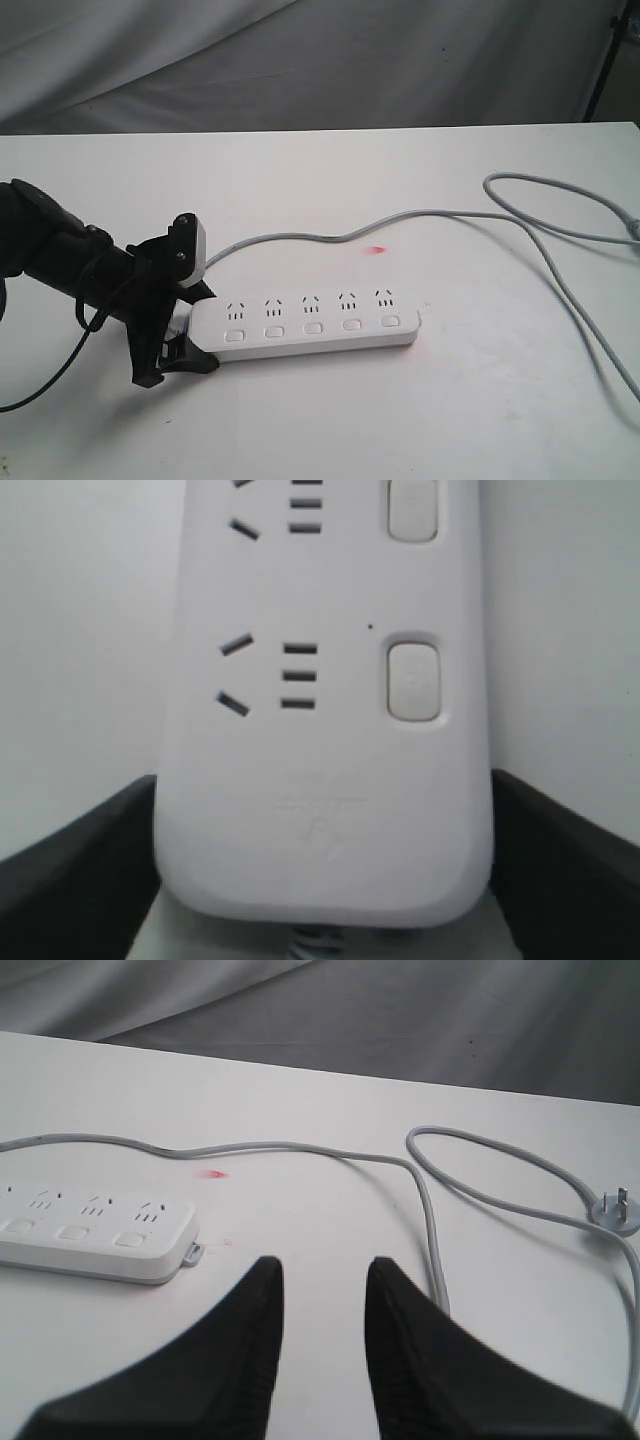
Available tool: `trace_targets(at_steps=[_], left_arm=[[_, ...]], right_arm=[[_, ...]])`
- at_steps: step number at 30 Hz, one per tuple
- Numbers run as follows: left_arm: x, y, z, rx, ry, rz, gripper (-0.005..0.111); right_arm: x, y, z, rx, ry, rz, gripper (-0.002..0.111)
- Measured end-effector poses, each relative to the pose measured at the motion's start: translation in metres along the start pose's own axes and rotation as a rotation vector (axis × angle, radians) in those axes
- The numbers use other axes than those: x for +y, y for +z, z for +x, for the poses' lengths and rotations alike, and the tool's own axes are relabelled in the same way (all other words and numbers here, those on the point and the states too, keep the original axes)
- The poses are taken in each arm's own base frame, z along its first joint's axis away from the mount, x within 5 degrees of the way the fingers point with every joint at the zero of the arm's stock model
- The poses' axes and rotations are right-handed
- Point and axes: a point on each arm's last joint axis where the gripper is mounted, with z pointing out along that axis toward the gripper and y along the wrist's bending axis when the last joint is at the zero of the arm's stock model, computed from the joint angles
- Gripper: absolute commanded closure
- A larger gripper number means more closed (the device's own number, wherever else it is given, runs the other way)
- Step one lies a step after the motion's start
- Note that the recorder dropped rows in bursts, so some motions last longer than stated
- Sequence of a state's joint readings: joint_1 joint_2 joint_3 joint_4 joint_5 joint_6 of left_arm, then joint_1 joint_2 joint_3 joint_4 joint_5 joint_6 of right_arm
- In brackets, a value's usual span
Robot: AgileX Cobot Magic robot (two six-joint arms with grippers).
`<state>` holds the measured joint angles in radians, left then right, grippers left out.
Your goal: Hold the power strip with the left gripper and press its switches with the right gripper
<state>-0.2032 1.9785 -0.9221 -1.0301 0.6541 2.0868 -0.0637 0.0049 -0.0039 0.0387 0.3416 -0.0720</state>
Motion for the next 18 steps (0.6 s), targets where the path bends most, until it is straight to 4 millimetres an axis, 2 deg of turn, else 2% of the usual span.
trace_targets(at_steps=[1, 2, 11, 14, 15, 18], left_arm=[[0.0, 0.0, 0.0, 0.001, -0.001, -0.003, 0.012], [0.002, 0.0, -0.001, 0.001, 0.001, -0.011, 0.011], [0.002, -0.003, -0.002, 0.005, 0.004, -0.02, 0.013], [0.003, -0.019, -0.011, -0.007, 0.003, -0.07, 0.021], [0.003, -0.03, -0.019, -0.02, 0.016, -0.102, 0.025], [0.002, -0.049, -0.031, -0.045, 0.046, -0.158, 0.04]], right_arm=[[0.0, 0.0, 0.0, 0.0, 0.0, 0.0, 0.081], [0.0, 0.0, 0.0, 0.0, 0.0, 0.0, 0.081], [0.0, 0.0, 0.0, 0.0, 0.0, 0.0, 0.081], [0.0, 0.0, 0.0, 0.0, 0.0, 0.0, 0.081], [0.0, 0.0, 0.0, 0.0, 0.0, 0.0, 0.081], [0.0, 0.0, 0.0, 0.0, 0.0, 0.0, 0.081]])
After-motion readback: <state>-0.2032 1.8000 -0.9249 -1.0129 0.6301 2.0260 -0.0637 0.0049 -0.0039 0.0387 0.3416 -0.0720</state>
